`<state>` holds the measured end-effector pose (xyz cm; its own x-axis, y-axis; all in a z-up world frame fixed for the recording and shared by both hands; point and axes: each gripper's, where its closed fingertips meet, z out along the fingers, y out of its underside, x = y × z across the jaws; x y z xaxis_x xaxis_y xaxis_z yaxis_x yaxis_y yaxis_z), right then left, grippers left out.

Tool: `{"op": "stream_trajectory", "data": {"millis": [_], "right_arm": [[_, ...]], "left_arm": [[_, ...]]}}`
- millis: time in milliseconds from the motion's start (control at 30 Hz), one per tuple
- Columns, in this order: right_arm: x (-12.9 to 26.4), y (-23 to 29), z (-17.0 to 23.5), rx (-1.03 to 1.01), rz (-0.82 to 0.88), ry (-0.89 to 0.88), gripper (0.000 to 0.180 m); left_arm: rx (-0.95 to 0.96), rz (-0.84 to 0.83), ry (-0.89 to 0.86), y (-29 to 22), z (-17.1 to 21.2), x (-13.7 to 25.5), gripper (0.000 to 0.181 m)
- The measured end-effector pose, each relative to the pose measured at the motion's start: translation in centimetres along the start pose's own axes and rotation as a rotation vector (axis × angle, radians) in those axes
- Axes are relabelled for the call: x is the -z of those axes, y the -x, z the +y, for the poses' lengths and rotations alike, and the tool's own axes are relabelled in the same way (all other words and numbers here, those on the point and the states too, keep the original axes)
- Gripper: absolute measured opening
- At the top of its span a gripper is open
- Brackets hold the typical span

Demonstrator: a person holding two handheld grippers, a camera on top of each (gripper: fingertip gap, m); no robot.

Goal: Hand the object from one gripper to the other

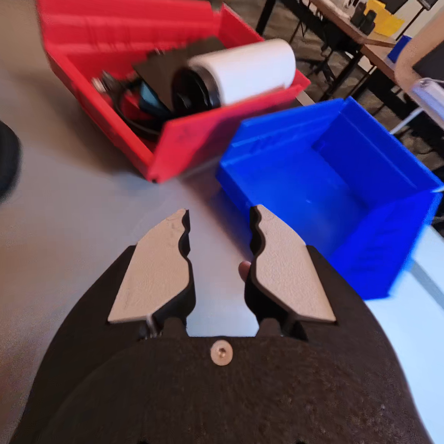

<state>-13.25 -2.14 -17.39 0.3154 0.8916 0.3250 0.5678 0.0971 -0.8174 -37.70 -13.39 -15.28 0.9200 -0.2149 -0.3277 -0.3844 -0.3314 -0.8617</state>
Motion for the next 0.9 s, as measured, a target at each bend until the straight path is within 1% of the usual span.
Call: {"op": "stream_trajectory", "data": {"millis": [67,167,267,333,367,433,467,533,600,667,700,800,900], "right_arm": [[0.1,-2.0,1.7,0.118,0.005,0.094,0.050],[-0.9,-4.2,4.0,0.285,-0.027,0.254,0.058],[-2.7,-5.0,4.5,0.408,-0.096,0.351,0.063],[-4.3,-5.4,4.9,0.458,-0.129,0.422,0.070],[-5.0,-5.6,5.2,0.491,-0.140,0.455,0.071],[-6.5,-5.8,6.0,0.547,-0.161,0.507,0.067],[-7.0,-5.8,6.5,0.566,-0.181,0.528,0.061],[-7.6,-5.8,7.0,0.568,-0.202,0.524,0.042],[-7.3,-5.6,7.3,0.518,-0.229,0.487,0.030],[-6.3,-6.2,7.8,0.496,-0.207,0.467,0.031],[-5.6,-6.5,8.4,0.489,-0.197,0.466,0.031],[-2.5,-7.0,10.1,0.431,-0.166,0.438,0.033],[1.3,-7.5,12.1,0.393,-0.096,0.426,0.035]], "left_arm": [[-0.110,0.067,0.038,-1.9,-0.7,-0.4,0.038],[-0.246,0.169,0.107,-4.9,-1.3,-1.5,0.043],[-0.336,0.250,0.175,-6.8,-1.3,-3.2,0.043],[-0.391,0.300,0.257,-7.4,-0.5,-4.4,0.042],[-0.422,0.319,0.302,-7.6,0.1,-4.9,0.042],[-0.480,0.351,0.387,-7.6,1.2,-5.7,0.043],[-0.505,0.359,0.423,-7.5,1.7,-6.1,0.044],[-0.536,0.389,0.486,-7.5,2.7,-6.7,0.041],[-0.566,0.414,0.526,-7.6,3.3,-7.2,0.035],[-0.580,0.436,0.537,-7.9,3.3,-7.2,0.030],[-0.587,0.440,0.538,-8.0,3.2,-7.2,0.023],[-0.603,0.427,0.532,-8.1,3.2,-7.2,0.023],[-0.592,0.409,0.523,-8.2,3.2,-7.2,0.023]]}}
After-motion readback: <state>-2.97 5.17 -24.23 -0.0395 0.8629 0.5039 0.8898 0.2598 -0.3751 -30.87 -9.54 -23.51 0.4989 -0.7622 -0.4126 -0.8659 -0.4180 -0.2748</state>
